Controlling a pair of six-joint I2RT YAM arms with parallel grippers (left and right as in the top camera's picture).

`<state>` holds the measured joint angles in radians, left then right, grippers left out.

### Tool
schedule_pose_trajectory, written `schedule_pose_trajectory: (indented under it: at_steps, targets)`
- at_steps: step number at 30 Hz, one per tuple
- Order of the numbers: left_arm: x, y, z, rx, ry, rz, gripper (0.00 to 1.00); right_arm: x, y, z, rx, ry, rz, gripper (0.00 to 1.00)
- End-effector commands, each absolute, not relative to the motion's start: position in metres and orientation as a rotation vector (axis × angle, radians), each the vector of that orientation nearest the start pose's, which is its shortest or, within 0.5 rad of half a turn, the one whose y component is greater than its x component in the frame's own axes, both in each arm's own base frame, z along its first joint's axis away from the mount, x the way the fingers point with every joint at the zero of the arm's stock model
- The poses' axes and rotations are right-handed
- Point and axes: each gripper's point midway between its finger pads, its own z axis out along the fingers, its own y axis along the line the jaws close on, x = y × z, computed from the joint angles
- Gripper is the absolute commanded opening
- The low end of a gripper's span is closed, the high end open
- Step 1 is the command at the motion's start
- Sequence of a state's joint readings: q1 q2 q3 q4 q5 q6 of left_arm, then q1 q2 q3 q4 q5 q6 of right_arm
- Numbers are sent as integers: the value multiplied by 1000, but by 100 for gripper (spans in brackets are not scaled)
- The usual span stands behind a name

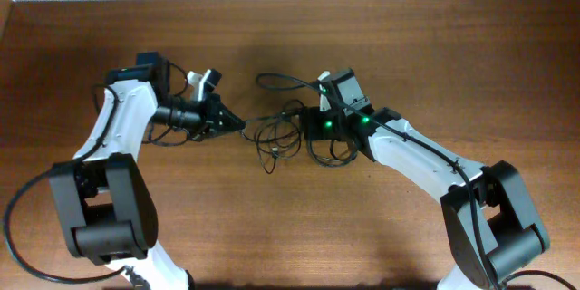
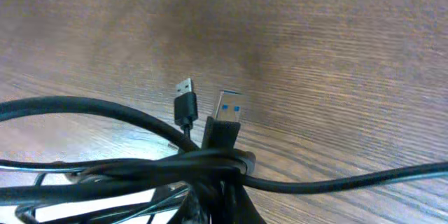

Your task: Untangle cables

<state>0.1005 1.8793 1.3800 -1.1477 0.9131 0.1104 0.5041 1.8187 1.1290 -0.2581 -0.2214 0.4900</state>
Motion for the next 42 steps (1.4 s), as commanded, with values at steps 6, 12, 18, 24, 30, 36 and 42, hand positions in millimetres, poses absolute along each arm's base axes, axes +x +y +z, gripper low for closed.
schedule_pose_trajectory:
  at_steps: [6, 12, 18, 24, 30, 36, 42]
  targets:
    - [339, -150, 93, 333, 2935, -938, 74, 396, 203, 41, 48, 2639, 442, 4]
    - [344, -187, 77, 350, 2955, -784, 65, 395, 204, 41, 46, 2641, 452, 4]
    - [375, -178, 39, 227, 2958, -586, 47, 394, 206, 42, 41, 2645, 472, 4]
    - [404, -181, 19, 130, 2896, -606, 36, 394, 206, 41, 41, 2646, 473, 4]
    - [403, -189, 13, 145, 2888, -556, 40, 394, 206, 42, 41, 2646, 473, 4]
    - [397, -191, -19, 153, 2940, -524, 28, 394, 206, 42, 41, 2646, 473, 4]
    - [398, -188, 26, 172, 2881, -674, 0, 394, 206, 42, 40, 2646, 472, 4]
